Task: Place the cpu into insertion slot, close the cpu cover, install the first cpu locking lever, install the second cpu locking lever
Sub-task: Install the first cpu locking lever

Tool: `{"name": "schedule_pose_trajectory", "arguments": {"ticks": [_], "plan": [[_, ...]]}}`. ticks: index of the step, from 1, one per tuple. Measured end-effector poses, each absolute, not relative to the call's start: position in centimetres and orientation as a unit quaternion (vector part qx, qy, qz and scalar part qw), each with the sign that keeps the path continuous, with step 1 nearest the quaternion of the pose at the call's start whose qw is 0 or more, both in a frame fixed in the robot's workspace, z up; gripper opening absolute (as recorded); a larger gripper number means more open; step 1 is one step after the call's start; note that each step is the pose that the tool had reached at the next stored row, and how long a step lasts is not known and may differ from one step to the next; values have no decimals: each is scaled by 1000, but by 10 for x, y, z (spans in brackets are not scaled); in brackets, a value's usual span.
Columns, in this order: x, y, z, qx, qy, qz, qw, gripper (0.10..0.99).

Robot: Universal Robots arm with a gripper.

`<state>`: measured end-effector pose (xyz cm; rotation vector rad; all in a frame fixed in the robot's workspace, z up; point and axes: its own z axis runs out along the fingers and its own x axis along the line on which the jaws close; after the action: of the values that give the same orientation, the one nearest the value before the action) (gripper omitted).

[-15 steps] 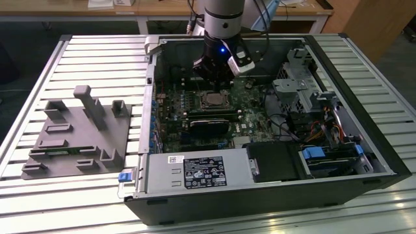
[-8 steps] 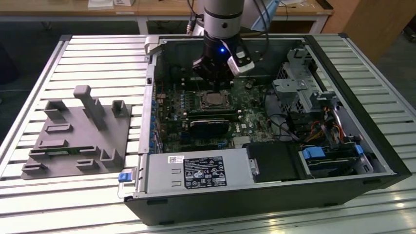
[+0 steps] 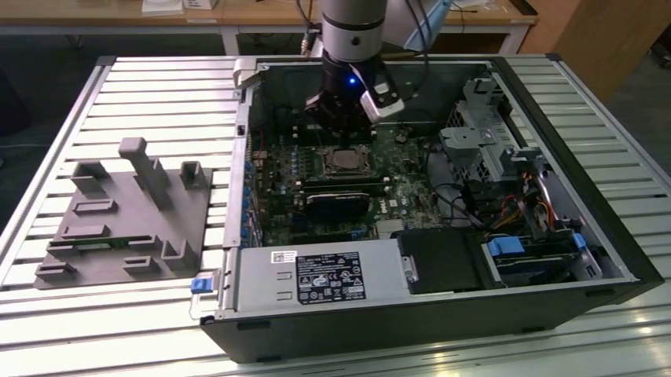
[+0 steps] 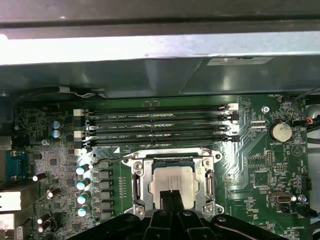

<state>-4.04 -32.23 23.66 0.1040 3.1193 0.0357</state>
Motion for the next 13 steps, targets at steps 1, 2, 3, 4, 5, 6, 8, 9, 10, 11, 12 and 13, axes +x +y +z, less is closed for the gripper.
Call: {"name": "schedule_pose_trajectory", "arguments": {"ticks": [1, 2, 3, 4, 5, 6, 8, 9, 10, 11, 12, 13], "plan": [[-41, -322, 237, 33, 999, 11, 10, 106], [-42, -322, 237, 33, 999, 11, 10, 106], [-43, -322, 237, 33, 999, 11, 10, 106], [-44, -322, 237, 33, 999, 11, 10, 106], [-45, -322, 237, 33, 999, 11, 10, 106], [-46, -322, 237, 33, 999, 11, 10, 106], [-48, -322, 237, 33, 999, 11, 10, 106], [-50, -322, 237, 33, 999, 11, 10, 106], [-51, -322, 237, 33, 999, 11, 10, 106], [-52, -322, 237, 33, 999, 11, 10, 106], [-54, -322, 237, 33, 999, 11, 10, 106], [-55, -322, 237, 33, 999, 11, 10, 106]]}}
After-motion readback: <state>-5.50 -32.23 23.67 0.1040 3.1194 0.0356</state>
